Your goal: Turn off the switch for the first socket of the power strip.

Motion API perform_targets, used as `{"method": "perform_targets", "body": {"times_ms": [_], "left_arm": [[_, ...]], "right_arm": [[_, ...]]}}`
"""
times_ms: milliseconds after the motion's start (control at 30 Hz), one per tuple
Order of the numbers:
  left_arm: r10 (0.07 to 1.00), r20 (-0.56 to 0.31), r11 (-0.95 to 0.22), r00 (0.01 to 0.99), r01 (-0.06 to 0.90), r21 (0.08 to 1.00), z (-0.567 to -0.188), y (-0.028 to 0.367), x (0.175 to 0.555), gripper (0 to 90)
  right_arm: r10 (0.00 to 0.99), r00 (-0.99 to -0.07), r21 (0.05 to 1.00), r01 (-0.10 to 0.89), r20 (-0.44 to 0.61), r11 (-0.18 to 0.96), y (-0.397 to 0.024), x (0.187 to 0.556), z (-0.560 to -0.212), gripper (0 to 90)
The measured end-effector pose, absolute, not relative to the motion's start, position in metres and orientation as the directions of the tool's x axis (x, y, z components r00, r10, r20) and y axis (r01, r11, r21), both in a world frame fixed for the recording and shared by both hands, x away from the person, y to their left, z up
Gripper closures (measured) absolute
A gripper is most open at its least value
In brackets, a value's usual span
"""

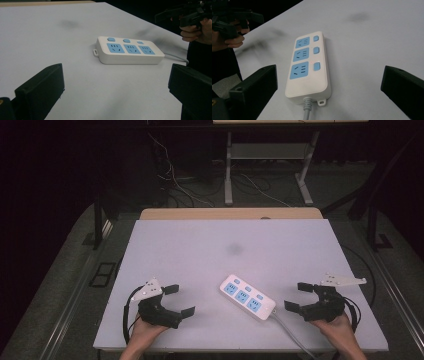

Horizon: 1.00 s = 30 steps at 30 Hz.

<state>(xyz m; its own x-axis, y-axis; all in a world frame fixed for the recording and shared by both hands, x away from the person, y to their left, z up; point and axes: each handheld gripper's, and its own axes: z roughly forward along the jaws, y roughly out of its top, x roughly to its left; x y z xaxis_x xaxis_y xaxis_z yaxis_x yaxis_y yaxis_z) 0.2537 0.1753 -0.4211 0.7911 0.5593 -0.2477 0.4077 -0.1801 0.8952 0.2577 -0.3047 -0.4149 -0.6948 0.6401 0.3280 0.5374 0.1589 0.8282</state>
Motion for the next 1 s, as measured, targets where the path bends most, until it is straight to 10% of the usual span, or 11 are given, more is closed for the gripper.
{"method": "perform_targets", "body": {"times_ms": [1000], "left_arm": [[0.542,-0.249,-0.188,0.802,0.405,0.895,-0.4198,0.1798,0.2484,0.0]], "right_arm": [[0.649,-0.682,0.804,0.567,0.336,0.179,-0.3092,0.2623,-0.4104,0.5]]}}
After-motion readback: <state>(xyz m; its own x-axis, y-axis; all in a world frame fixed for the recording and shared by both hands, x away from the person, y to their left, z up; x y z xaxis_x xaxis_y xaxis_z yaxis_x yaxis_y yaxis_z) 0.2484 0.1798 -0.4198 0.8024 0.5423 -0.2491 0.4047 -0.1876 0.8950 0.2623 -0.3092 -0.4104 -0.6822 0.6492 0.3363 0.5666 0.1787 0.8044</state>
